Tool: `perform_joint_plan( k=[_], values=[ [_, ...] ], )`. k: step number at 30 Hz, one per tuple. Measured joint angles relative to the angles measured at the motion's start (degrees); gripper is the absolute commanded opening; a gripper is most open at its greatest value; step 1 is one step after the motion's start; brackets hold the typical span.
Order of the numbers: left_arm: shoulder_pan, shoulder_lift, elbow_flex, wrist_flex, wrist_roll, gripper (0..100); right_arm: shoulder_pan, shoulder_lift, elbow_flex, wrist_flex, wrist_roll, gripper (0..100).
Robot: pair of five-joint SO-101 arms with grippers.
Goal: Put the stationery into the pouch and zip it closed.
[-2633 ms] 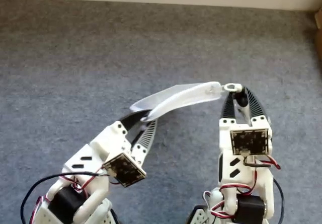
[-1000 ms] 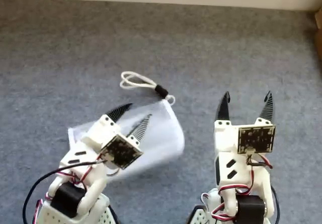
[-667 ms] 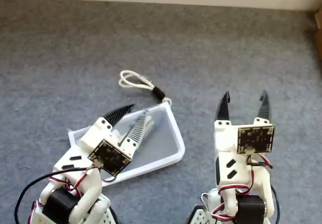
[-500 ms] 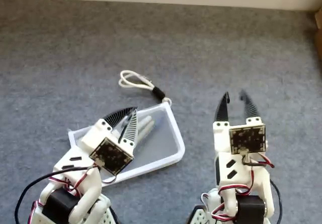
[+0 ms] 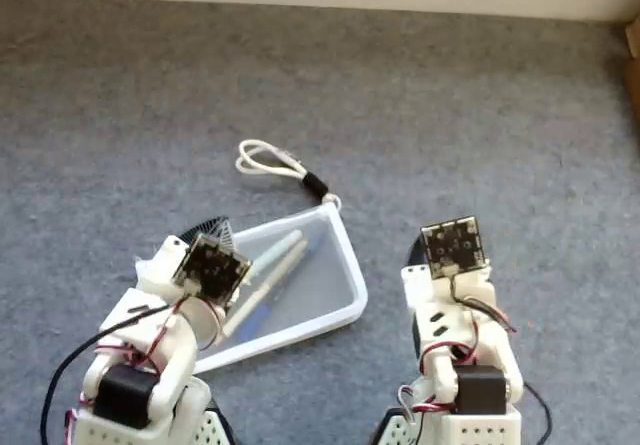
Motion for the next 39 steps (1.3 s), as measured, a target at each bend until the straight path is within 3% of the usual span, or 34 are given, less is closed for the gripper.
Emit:
perform_joint_plan(
  k=[13, 22, 26, 31, 39],
  values=[
    [-9.58, 0.62, 16.97, 0.00, 0.00, 1, -0.62, 0.18, 8.88, 0.18, -4.22, 1.2],
    [-16.62, 0.62, 17.93, -2.29, 0.09, 1, -4.66, 0.18, 8.88, 0.35, -4.22, 0.4],
    [-16.70, 0.62, 17.93, 3.69, 0.09, 1, -5.98, 0.18, 8.88, 0.79, -4.75, 0.4],
    [-16.79, 0.09, 17.93, 8.18, 0.00, 1, -6.07, 0.18, 8.88, 0.88, -12.66, 0.4],
    [-23.30, -0.09, 17.93, 10.81, 0.00, 1, -6.07, 0.18, 8.88, 13.19, -16.70, 0.4]
  ],
)
